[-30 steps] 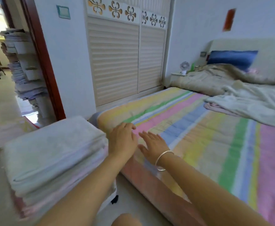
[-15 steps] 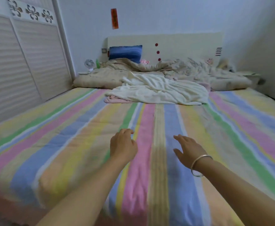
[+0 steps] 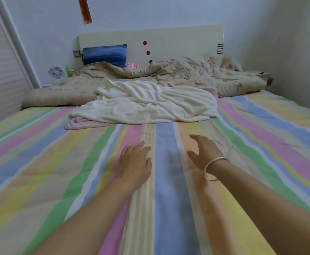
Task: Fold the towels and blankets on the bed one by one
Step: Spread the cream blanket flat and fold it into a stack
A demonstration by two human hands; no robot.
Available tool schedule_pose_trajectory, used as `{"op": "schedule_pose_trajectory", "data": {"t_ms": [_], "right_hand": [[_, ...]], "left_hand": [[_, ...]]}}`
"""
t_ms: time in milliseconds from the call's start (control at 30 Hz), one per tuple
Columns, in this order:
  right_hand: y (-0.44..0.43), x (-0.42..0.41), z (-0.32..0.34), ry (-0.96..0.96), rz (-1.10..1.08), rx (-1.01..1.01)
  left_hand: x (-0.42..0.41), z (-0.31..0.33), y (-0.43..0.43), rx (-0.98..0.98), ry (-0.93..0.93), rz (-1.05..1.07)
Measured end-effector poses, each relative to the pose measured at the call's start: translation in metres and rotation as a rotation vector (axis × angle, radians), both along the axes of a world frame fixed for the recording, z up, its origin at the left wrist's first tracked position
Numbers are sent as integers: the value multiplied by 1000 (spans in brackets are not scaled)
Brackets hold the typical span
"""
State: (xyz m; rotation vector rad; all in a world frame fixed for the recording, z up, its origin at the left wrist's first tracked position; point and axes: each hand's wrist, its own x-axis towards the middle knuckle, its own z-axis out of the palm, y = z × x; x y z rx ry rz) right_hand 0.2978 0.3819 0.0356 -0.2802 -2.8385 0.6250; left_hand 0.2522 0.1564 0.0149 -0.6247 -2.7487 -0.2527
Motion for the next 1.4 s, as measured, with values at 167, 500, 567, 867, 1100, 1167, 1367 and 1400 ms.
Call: {"op": "schedule_pose_trajectory", "data": {"t_ms": [167,500,567,867,1100,1167,1367,1400], "right_hand": [[17,-70,-4,-11,6,22],[28,-246,-2,-67,19,428],[28,-277,-9,-121,-23,512],[33,-272,-10,-38,-89,392],[-10,-147,15,-170,185,352],[-23,-108,30,-240,196,267],[-61,10,71,-490,326,30],[-67,30,79,-555,374,-12]], "left_hand": [[-81,-15,4,-66,-323,6],[-141,-66,-1,279,16,103],[-142,-68,1,278,41,107],[-145,-70,1,281,131,96],[-113,-51,6,256,157,55],[-83,-45,11,353,140,70],[9,16,20,1207,-627,486],[12,23,16,1417,-774,498]]}}
